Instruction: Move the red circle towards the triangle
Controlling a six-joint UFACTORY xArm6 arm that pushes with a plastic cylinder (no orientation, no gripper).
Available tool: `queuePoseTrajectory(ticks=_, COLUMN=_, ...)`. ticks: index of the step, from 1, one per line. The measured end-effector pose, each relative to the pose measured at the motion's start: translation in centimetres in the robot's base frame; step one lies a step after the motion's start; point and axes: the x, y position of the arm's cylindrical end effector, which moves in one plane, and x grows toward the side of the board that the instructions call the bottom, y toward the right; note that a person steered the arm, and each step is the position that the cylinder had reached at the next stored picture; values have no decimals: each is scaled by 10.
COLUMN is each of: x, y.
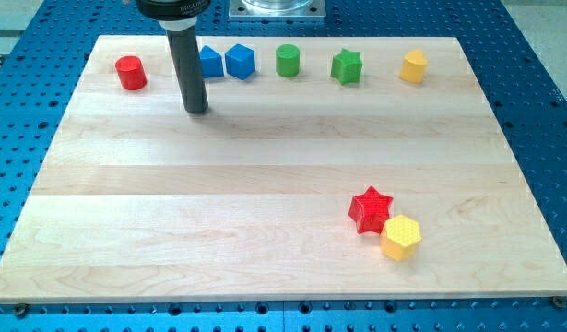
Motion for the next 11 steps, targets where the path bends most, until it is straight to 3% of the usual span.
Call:
queuePoseTrajectory(ticks=4, x=15, y=-7)
queuePoseTrajectory(ticks=5, x=12, y=-68)
queuePoseTrajectory(ticks=6, x=-5, y=-124)
queuePoseTrajectory(ticks=7, x=-19, y=-94)
queuePoseTrajectory(ticks=8, x=-70, y=-84)
queuePoseTrajectory(ticks=9, x=-31, y=-133)
queuePoseTrajectory(ticks=10, x=-77, y=-152)
queuePoseTrajectory(ticks=11, x=-101, y=-124)
